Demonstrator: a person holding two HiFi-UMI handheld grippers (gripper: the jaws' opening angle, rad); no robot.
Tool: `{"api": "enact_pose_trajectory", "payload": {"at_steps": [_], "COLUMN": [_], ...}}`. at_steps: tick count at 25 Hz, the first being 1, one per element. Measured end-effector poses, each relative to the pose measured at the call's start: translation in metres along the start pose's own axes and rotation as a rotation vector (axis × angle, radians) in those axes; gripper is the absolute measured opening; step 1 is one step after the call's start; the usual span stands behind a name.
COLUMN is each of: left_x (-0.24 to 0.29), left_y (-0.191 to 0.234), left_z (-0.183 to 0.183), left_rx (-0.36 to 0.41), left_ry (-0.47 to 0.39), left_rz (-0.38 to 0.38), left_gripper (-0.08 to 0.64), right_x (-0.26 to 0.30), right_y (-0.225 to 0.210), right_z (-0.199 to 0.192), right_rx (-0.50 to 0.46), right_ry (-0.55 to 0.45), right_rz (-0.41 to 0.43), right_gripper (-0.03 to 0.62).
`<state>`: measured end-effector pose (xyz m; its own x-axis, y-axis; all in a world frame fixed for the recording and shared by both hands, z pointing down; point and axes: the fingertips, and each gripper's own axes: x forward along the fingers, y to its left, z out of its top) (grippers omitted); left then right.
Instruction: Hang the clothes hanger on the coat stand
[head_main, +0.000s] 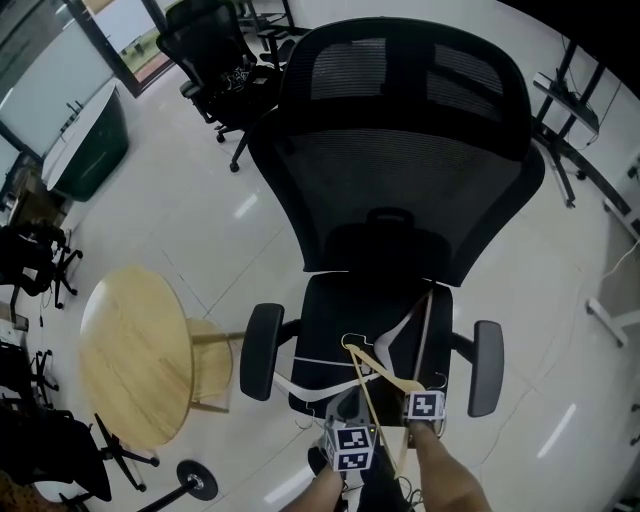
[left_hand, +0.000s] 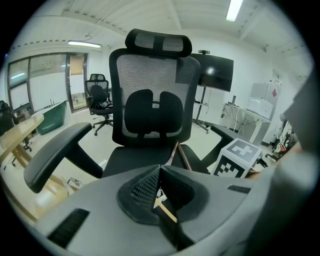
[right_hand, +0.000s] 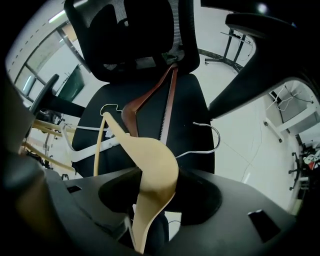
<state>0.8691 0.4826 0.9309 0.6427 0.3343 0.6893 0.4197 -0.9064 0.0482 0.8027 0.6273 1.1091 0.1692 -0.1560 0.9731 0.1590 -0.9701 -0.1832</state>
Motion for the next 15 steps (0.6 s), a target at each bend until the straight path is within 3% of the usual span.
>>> {"api": "enact_pose_trajectory", "payload": {"at_steps": [4,7,15], "left_x": [-0.016,-0.03,-0.078], "left_y": [0.001,0.002,0.017], "left_z": [0.005,0.018,0.057], "left_rx": [0.0,-0.009,-0.027], "left_ry": [0.001,-0.03,-0.124], "left_rz": [0.009,0.01,0.057], "left_gripper": [0.012,0.012,0.012], "right_x": [-0.024,-0.053,-0.142], "right_y": [0.018,0.011,0.032], "right_z": [-0.007,-0.026,0.012], "right_rx": [0.005,-0.077,-0.397], "right_ry": [-0.058,-0.024,-0.277], "right_rz": [0.073,-0.022,-0.146], "right_gripper": [0.207,0.207,0.206]}}
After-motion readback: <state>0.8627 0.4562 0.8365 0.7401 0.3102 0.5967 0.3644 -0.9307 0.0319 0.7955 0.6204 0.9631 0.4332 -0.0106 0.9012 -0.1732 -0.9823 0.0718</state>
